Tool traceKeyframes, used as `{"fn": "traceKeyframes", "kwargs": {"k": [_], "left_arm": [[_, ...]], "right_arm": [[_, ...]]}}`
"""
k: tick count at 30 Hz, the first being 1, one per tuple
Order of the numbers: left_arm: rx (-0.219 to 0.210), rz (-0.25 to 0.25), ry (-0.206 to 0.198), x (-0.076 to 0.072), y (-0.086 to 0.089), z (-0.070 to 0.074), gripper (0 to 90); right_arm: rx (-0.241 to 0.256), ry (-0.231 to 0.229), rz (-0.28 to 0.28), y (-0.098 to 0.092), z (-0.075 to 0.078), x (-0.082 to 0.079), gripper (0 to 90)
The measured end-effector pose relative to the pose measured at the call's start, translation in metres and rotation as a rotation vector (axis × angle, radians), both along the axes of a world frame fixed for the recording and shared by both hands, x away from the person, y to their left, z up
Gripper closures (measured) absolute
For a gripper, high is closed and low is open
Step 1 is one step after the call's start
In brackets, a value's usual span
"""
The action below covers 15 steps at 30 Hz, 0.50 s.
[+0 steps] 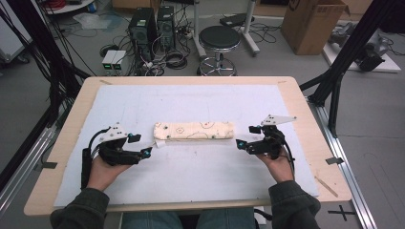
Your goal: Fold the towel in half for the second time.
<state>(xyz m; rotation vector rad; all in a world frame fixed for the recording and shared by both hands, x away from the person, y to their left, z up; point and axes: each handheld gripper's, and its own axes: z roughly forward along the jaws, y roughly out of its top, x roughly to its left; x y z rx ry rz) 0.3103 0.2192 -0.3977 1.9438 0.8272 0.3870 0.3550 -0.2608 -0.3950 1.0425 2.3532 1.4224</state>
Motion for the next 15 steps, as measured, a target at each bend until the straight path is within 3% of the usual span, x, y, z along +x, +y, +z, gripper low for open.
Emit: {"fn": "traceKeyframes", "kwargs": {"k": [15], "left_arm": [[0.003,0.006,-0.008,-0.015,0.005,-0.006,27.3]], "right_arm": [[-0.012,-0.015,-0.03,-0.016,-0.011,-0.018,12.1]]}}
